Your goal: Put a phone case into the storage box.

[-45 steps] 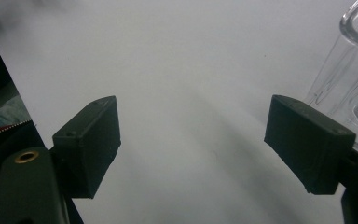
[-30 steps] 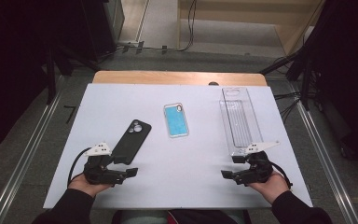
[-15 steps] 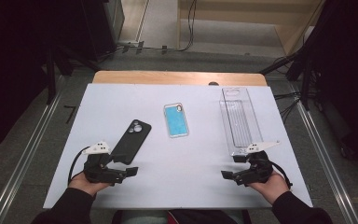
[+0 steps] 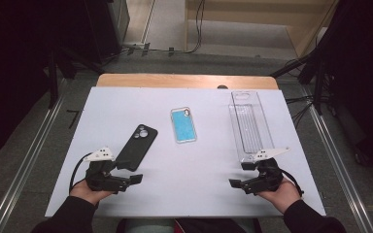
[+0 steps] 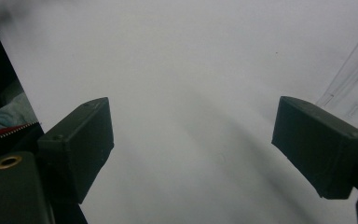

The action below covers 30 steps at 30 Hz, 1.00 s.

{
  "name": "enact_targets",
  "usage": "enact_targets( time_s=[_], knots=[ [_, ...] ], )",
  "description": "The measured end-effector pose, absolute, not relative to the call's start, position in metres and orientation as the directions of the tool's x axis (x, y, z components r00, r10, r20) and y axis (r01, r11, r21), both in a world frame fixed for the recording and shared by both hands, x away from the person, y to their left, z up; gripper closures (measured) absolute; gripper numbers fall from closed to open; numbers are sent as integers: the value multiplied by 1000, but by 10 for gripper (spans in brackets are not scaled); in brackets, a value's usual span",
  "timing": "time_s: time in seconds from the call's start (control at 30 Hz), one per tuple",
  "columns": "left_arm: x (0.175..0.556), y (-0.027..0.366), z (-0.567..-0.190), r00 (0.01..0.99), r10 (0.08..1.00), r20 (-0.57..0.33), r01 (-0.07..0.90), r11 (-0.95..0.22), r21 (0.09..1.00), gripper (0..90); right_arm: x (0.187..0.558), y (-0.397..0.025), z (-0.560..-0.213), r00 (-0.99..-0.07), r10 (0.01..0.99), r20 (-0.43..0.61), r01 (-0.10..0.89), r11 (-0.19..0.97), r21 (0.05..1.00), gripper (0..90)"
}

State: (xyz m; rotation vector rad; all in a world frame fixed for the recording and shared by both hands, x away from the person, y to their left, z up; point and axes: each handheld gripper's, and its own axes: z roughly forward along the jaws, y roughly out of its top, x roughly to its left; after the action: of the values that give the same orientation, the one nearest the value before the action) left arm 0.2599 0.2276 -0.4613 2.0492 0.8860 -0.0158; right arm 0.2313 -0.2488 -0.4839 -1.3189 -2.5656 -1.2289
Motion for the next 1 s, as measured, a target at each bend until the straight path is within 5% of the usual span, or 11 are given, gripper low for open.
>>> enact_targets(
  time_s=[1.0],
  knots=[
    [260, 229, -460, 731, 603, -320, 603, -351, 716, 213, 244, -221, -447, -694, 654, 301, 632, 352, 690, 114]
  ],
)
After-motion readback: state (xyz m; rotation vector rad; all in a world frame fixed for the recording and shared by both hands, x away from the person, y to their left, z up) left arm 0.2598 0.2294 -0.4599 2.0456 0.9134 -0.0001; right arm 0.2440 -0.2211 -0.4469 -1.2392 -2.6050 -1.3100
